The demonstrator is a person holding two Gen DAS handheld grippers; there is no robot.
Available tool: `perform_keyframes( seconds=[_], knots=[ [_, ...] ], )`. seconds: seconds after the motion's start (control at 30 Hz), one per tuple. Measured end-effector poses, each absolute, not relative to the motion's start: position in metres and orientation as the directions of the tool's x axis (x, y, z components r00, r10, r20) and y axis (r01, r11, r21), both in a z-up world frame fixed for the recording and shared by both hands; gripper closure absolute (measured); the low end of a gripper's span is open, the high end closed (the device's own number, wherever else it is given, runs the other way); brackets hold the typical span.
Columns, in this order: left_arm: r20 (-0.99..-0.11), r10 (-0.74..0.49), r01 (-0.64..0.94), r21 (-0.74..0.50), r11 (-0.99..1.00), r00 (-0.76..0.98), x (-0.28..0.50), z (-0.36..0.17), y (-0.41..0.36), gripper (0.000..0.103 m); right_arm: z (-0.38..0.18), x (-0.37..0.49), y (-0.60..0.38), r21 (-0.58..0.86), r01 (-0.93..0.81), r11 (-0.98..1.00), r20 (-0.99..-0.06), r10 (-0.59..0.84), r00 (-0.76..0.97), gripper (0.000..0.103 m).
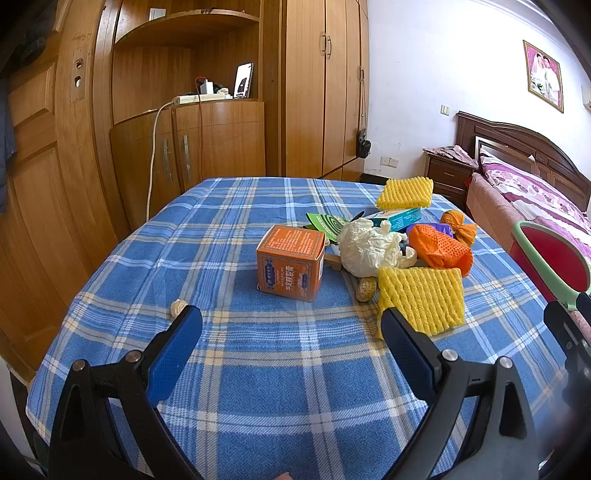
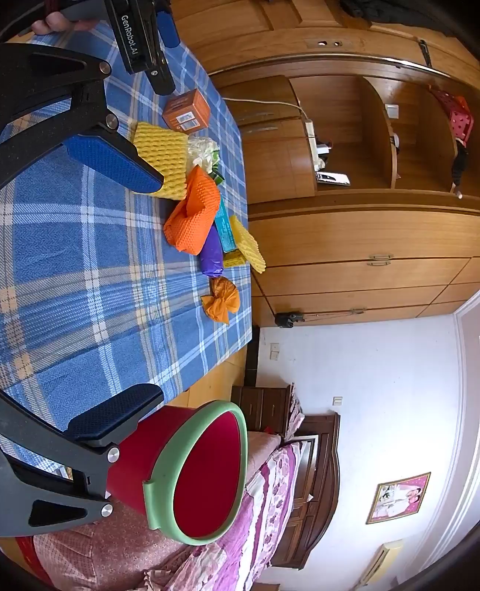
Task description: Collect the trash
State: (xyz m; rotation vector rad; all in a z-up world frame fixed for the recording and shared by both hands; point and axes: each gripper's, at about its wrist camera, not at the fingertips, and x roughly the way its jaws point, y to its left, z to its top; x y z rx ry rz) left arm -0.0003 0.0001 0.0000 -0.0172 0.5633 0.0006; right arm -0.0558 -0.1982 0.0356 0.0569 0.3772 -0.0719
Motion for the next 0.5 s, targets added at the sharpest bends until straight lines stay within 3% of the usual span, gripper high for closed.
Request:
perform_keyframes(
  seconds=[0.5],
  knots=[
    [-0.534,-0.006,-0.005,-0.018,1.000,0.845,-0.0003,0.0000,0.0002,0.006,0.0368,-0.0555,-0.1975,0.039,0.081,0.996,-0.373,-0.061,0.926,0.001]
  ],
)
